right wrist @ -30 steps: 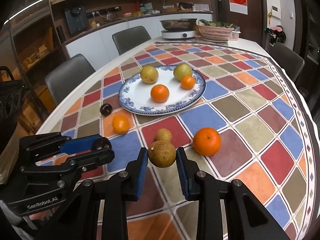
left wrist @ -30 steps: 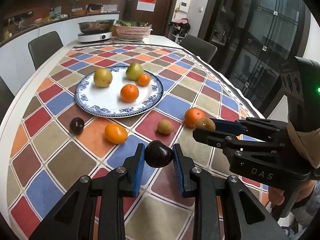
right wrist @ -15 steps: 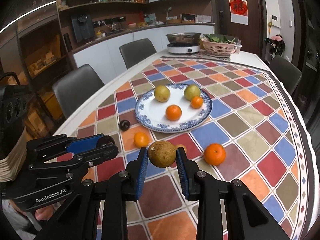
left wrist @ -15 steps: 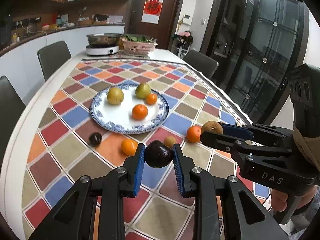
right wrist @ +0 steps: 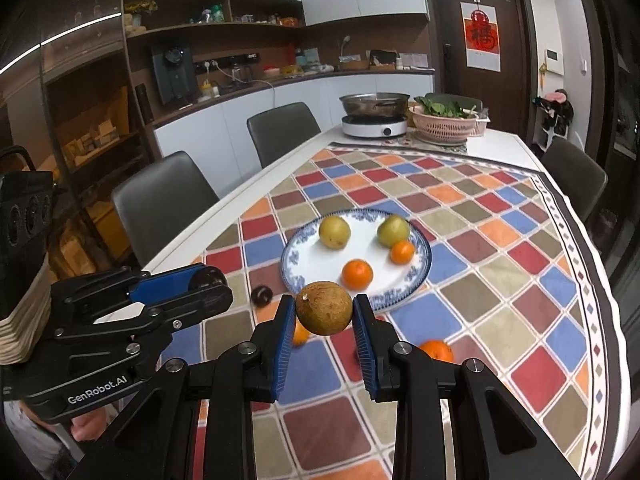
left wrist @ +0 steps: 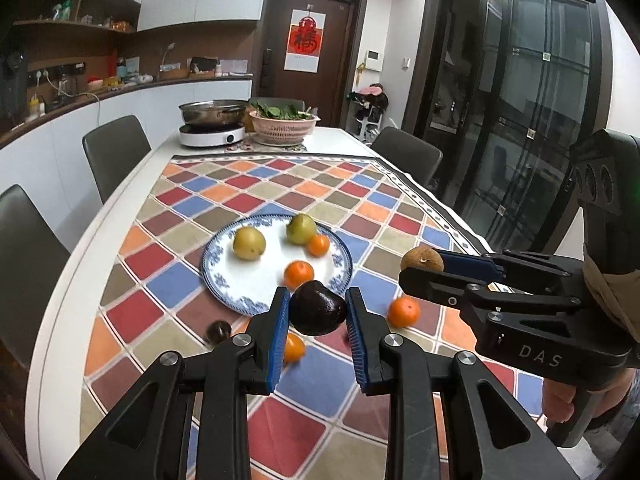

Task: Organize fruits
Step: 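Carry the kiwi in the right tool while the left tool carries the plum over the plate, then open the right tool to drop the kiwi while the left tool releases the plum onto the plate, then move the right tool to a mandarin orange while the left tool approaches a small brown kiwi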

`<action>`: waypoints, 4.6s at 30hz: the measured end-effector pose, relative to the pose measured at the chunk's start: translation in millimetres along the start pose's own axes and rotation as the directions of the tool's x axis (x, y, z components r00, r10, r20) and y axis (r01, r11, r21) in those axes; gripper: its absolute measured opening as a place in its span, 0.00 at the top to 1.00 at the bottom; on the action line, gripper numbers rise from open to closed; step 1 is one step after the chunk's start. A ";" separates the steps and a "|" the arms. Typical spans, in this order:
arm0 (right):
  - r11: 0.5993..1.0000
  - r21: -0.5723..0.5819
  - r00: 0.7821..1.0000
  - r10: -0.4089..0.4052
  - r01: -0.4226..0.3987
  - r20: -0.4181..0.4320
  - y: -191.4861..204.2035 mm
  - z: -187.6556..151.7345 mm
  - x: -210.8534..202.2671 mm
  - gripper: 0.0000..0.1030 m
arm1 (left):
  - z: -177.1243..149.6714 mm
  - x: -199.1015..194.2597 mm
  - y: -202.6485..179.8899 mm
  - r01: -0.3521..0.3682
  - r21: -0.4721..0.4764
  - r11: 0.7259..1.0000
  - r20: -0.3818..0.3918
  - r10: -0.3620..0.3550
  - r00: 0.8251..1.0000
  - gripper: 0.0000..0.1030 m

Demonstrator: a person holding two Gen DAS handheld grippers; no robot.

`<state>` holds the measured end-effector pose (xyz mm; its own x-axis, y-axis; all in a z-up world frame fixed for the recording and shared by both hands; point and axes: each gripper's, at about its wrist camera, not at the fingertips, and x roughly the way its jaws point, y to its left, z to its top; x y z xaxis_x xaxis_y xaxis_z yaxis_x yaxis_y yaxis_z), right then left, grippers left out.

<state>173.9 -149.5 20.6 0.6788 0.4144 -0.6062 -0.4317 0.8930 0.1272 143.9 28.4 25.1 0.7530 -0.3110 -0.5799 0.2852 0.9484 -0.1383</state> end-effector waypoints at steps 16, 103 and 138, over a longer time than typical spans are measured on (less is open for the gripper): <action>1.000 -0.023 1.000 0.001 -0.001 -0.014 -10.8 46.0 54.1 0.71 | 31.7 44.5 38.2 -0.043 -0.028 0.999 -0.030 0.042 0.999 0.73; 0.995 0.008 0.995 -0.099 0.099 0.027 -60.1 13.3 -12.4 0.45 | 2.8 29.2 -47.0 -0.061 0.071 0.996 -0.027 0.063 0.998 0.43; 0.986 -0.136 0.977 -0.119 0.096 -0.177 -85.1 -61.8 54.0 0.44 | -51.5 125.6 -55.8 0.063 0.225 0.972 -0.215 -0.013 0.977 0.49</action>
<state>210.6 -213.9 -71.4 0.6092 0.2673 -0.7466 -0.4418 0.8962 -0.0396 192.0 -60.4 -81.3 0.6040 -0.3032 -0.7371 0.4579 0.8890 0.0095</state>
